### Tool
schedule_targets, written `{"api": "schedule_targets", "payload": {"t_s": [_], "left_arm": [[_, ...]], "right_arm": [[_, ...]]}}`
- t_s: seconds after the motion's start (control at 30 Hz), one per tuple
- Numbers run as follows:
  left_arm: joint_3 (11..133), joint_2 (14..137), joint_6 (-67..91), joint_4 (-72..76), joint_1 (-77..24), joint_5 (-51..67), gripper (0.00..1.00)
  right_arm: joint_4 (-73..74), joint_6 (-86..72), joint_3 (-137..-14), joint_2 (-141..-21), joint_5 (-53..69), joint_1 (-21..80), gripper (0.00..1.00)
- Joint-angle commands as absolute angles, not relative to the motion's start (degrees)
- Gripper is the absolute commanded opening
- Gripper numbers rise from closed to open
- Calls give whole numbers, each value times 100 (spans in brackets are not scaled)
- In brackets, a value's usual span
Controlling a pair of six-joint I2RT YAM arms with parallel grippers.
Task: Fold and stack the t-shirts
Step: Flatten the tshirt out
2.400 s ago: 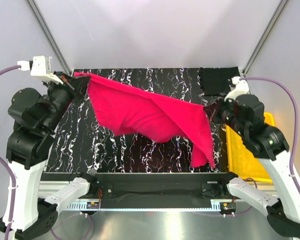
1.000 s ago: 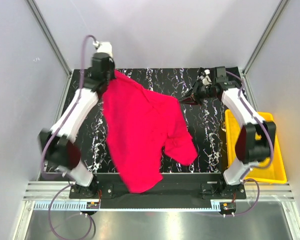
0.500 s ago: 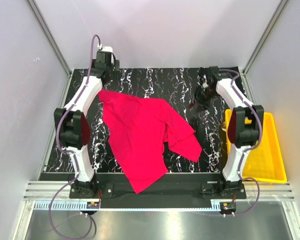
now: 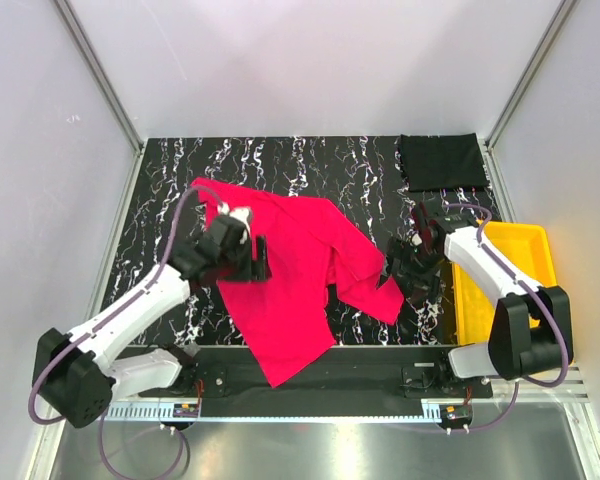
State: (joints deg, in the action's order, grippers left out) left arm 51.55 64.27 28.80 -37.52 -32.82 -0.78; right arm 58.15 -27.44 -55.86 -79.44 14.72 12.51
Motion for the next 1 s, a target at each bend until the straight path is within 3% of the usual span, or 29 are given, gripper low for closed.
{"api": "schedule_targets", "payload": {"t_s": [0.0,0.13,0.3,0.43,0.63,0.8,0.9,0.97], "left_arm": [[4518,6503,4051,-3499,-3305,422,74],[4412,7082,4034,-2954,-3068,474,73],[4675,8644,3780,-2382,-2295,738,70],[5560,9710,3235,-2390,-1882,852,69],[7133,10721,2260,-2803,-1530,545,68],[7577,10039,2127,-3410,-1459,168,73],[6675,8897,2530,-3603,-1468,-148,79],[6155,7986,2994,-3883,-1459,-185,78]], "right_arm": [[5221,-2865,-5344,-8077,1941,1134,100],[4862,-2944,-5081,-8279,2381,835,100],[4412,-3093,-4711,-7885,2708,703,100],[4036,-3619,-4439,-6534,2269,659,100],[4253,-3130,-4509,-7029,2768,633,100],[4298,-2883,-4605,-7172,2681,642,91],[4359,-2778,-4676,-7312,2742,650,85],[4368,-2760,-4702,-7470,2725,755,82]]}}
